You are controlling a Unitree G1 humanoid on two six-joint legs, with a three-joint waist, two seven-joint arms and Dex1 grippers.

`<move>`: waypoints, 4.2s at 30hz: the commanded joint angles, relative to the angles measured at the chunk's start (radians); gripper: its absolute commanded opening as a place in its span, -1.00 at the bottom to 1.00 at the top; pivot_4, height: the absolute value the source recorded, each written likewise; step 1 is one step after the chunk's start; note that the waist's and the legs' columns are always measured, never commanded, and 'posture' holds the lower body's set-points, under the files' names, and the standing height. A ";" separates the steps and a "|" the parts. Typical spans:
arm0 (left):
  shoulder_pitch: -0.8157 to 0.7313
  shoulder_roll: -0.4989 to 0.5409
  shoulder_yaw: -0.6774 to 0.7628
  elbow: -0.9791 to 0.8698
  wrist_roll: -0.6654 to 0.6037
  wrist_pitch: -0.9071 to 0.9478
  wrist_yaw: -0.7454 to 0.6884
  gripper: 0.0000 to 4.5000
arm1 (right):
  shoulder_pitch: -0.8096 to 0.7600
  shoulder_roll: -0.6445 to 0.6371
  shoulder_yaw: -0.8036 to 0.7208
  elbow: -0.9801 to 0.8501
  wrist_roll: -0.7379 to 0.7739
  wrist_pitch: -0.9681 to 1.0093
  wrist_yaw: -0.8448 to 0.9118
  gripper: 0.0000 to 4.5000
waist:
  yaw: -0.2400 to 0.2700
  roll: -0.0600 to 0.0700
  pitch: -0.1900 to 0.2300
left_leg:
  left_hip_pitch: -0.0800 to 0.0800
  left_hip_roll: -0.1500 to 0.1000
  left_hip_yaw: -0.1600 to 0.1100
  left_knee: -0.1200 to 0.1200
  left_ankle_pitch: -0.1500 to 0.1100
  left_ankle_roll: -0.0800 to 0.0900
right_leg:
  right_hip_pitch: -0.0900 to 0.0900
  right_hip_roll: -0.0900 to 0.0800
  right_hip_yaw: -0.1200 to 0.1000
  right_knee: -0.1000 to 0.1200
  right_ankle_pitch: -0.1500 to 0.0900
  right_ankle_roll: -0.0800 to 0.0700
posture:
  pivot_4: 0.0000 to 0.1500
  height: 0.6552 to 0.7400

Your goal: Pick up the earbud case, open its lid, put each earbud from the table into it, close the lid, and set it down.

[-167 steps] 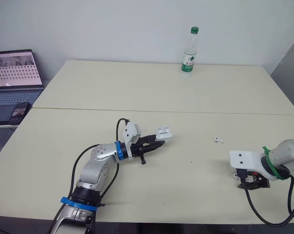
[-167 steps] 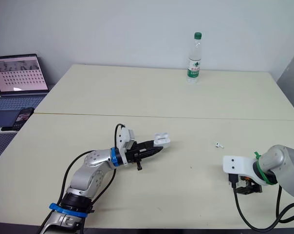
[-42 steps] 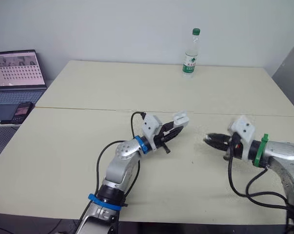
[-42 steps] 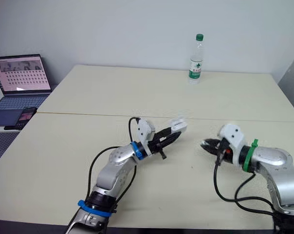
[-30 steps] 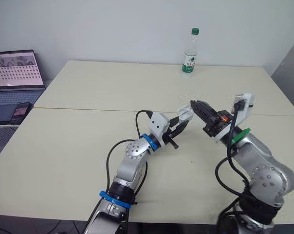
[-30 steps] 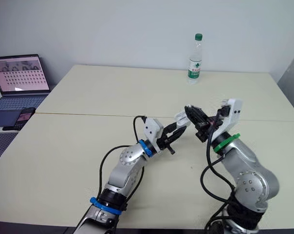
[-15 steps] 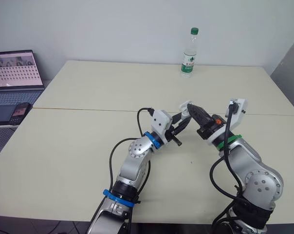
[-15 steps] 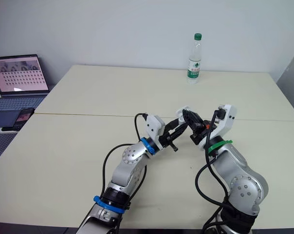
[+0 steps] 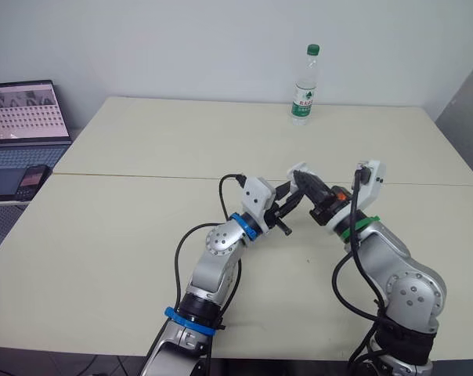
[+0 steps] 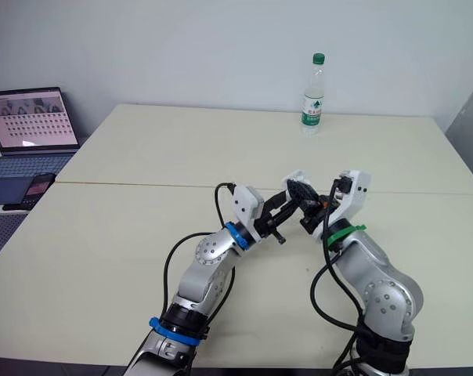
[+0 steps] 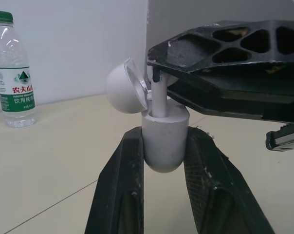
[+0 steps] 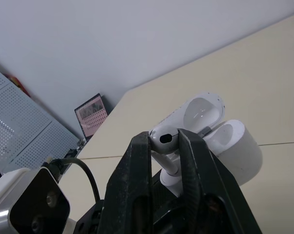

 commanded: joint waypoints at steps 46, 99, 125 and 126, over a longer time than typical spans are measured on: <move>0.064 0.246 0.065 -0.125 -0.214 0.162 -0.281 -0.66 | -0.309 -1.013 0.559 0.561 -0.445 0.093 0.716 0.99 | 0.002 -0.001 0.003 | 0.000 0.001 0.002 -0.002 0.000 0.000 | -0.002 0.000 0.001 -0.005 -0.001 0.001 | 1.00 0.91; 0.055 0.309 0.105 -0.122 -0.198 0.157 -0.301 -0.66 | 0.187 -1.410 0.444 0.345 -0.841 -0.652 1.278 0.23 | 0.009 0.000 0.004 | 0.002 -0.001 0.002 0.001 0.000 0.000 | 0.001 -0.004 0.000 -0.001 0.000 0.001 | 1.00 0.91; 0.073 0.304 0.090 -0.110 -0.178 0.130 -0.292 -0.66 | -0.110 -1.272 0.694 0.171 -0.854 0.141 1.217 0.23 | 0.005 -0.001 0.004 | 0.001 -0.002 0.002 0.001 0.000 0.000 | 0.000 -0.007 -0.001 0.000 0.000 0.001 | 1.00 0.91; 0.074 0.304 0.090 -0.111 -0.178 0.130 -0.292 -0.66 | -0.114 -1.269 0.697 0.175 -0.856 0.141 1.215 0.23 | 0.005 -0.001 0.004 | 0.001 -0.002 0.002 0.001 0.000 0.000 | 0.000 -0.007 -0.001 0.000 0.000 0.001 | 1.00 0.91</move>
